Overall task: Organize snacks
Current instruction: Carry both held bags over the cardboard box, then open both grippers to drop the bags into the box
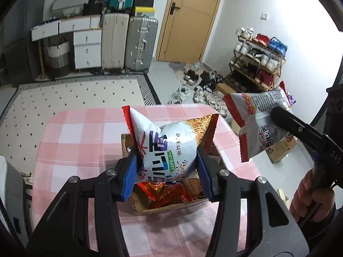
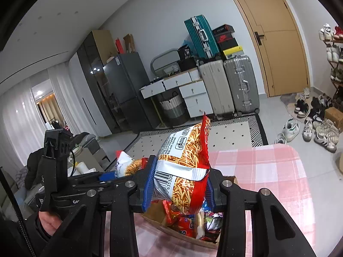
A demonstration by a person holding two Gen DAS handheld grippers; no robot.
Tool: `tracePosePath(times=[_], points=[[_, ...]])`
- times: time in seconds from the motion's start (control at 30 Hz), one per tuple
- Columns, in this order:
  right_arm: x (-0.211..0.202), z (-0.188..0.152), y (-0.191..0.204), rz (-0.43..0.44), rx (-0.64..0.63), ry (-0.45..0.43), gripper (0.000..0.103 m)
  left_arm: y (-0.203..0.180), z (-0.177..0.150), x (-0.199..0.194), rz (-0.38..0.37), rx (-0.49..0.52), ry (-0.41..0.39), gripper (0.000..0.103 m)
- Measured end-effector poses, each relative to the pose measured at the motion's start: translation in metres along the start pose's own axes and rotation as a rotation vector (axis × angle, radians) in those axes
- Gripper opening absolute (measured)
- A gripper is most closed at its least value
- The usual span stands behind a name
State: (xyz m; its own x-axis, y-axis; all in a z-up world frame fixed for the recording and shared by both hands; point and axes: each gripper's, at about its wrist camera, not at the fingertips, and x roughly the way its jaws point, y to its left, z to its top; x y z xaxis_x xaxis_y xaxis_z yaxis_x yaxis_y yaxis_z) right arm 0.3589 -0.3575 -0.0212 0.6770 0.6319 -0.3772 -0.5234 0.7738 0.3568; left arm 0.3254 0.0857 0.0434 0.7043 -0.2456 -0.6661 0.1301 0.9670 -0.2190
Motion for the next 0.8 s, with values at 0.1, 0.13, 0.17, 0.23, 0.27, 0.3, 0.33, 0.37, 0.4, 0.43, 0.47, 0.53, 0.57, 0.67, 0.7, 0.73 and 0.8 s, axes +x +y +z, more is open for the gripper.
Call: tracePosePath(times=[0.1,0.13,0.17,0.23,0.27,0.3,0.33,0.37,0.4,0.43,0.47,0.53,0.57,0.67,0.7,0.73,0.8], points=[[0.017,0.0,-0.008,0.001,0.016,0.021,0.039,0.004,0.002,0.024,-0.004,-0.015,0.031,0.047],[0.024,-0.001,-0.011,0.0,0.019,0.029,0.039,0.005,0.001,0.031,-0.003,-0.018,0.039,0.047],[0.029,-0.002,-0.013,0.0,0.019,0.035,0.039,0.007,0.002,0.037,-0.005,-0.02,0.045,0.047],[0.043,-0.002,-0.016,-0.006,0.01,0.052,0.039,0.01,0.002,0.05,-0.007,-0.022,0.057,0.047],[0.048,-0.004,-0.017,-0.011,0.003,0.058,0.039,0.012,0.002,0.056,-0.008,-0.023,0.064,0.047],[0.054,-0.005,-0.018,-0.017,-0.003,0.066,0.039,0.013,0.0,0.061,-0.011,-0.023,0.07,0.047],[0.062,-0.007,-0.019,-0.025,-0.009,0.076,0.039,0.013,0.001,0.068,-0.014,-0.023,0.078,0.047],[0.067,-0.007,-0.021,-0.025,-0.008,0.082,0.039,0.014,0.0,0.075,-0.016,-0.023,0.088,0.047],[0.074,-0.008,-0.023,-0.028,-0.007,0.088,0.039,0.016,-0.004,0.078,-0.019,-0.023,0.095,0.048],[0.077,-0.009,-0.025,-0.033,-0.008,0.091,0.039,0.017,-0.004,0.085,-0.019,-0.024,0.104,0.048],[0.081,-0.01,-0.025,-0.037,-0.011,0.092,0.039,0.018,-0.005,0.089,-0.017,-0.025,0.108,0.048],[0.089,-0.013,-0.027,-0.045,-0.025,0.099,0.039,0.02,-0.004,0.098,-0.028,-0.031,0.115,0.048],[0.092,-0.014,-0.027,-0.05,-0.032,0.102,0.04,0.019,-0.005,0.101,-0.028,-0.031,0.116,0.048],[0.102,-0.017,-0.026,-0.059,-0.067,0.125,0.04,0.024,-0.009,0.109,-0.015,-0.048,0.128,0.049],[0.106,-0.017,-0.024,-0.066,-0.085,0.134,0.041,0.026,-0.011,0.11,-0.007,-0.054,0.132,0.05],[0.107,-0.018,-0.025,-0.074,-0.096,0.138,0.045,0.027,-0.011,0.113,0.001,-0.056,0.135,0.052],[0.105,-0.021,-0.027,-0.068,-0.104,0.138,0.052,0.029,-0.012,0.115,0.007,-0.055,0.137,0.064]])
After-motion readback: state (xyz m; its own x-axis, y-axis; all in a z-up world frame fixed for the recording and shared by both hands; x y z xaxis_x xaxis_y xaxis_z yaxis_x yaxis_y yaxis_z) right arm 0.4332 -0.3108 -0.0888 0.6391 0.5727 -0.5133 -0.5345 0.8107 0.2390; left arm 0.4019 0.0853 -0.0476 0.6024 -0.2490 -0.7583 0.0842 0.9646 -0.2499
